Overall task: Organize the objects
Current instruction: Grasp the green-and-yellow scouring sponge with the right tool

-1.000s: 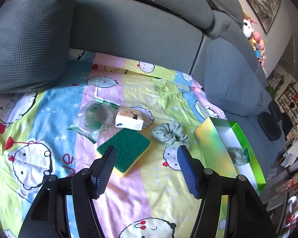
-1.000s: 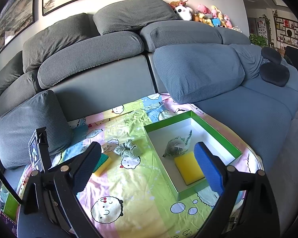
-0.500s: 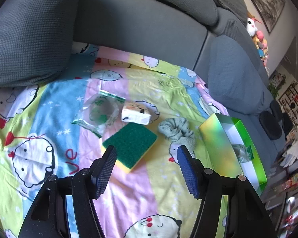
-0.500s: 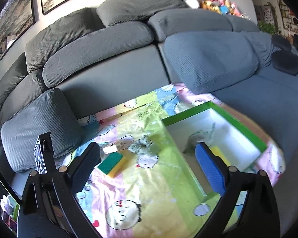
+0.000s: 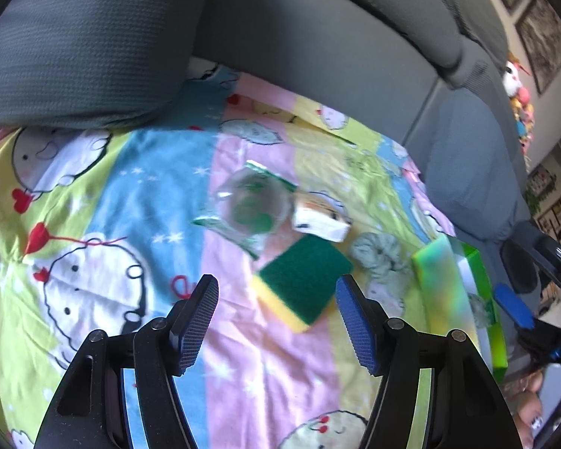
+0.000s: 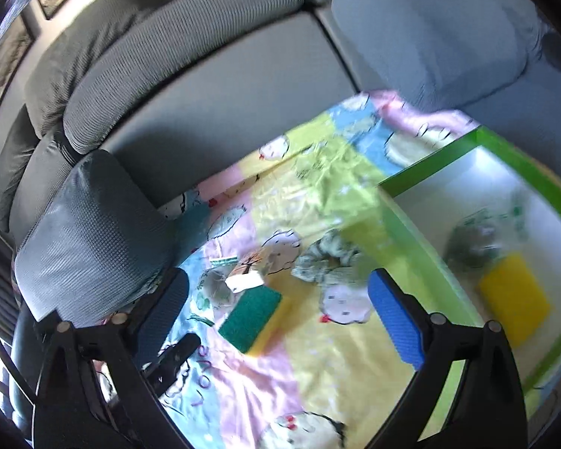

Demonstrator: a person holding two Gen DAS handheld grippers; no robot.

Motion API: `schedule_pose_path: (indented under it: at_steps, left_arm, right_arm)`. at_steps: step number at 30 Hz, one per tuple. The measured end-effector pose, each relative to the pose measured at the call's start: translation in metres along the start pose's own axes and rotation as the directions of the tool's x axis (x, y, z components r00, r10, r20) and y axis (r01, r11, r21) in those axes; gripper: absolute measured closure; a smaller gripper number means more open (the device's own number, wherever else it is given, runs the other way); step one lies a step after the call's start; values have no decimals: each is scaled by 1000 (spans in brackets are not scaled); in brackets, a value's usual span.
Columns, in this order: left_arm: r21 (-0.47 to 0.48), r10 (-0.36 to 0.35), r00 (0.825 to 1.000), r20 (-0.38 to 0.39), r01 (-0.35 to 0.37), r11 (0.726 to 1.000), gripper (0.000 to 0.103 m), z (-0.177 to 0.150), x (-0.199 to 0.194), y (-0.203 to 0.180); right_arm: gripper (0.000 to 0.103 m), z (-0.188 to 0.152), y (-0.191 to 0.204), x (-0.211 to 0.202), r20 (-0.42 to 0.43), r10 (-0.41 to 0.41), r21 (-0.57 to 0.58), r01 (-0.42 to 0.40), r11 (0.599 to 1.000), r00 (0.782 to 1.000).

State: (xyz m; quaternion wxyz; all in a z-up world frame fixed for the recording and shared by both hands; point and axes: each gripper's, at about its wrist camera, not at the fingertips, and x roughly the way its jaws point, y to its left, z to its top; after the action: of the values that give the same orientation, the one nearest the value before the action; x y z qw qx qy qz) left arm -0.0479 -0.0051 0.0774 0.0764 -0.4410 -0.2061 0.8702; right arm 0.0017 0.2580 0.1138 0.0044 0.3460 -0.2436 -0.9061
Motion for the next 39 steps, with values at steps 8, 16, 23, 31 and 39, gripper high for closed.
schedule_pose_path:
  at_steps: [8,16,23,31,39]
  left_arm:
    - [-45,-14,996,-84,10,999,37,-3,30,7]
    - [-81,-46,986,-162,33,996,37,-13,60,6]
    - [-76,-42,987,-154,30,997,37,-18,67,1]
    - [-6,-62,985,-160,62,998,52,-20,66,-14]
    - [66,-71,994,-85,76,995,52,-17,36,-33]
  right_arm:
    - [42,5,24,89,-150,-4,-102,-12,995,989]
    - [40,-8,3,141,-283,48,-23,-56,998,958]
    - [51,-26,11,159,-351,33,-104,-74,992,936]
    - [59,-31,1,163,-375,69,-58,-98,993,924]
    - [59,-26,4,131,-342,88,-61,-116,991,935]
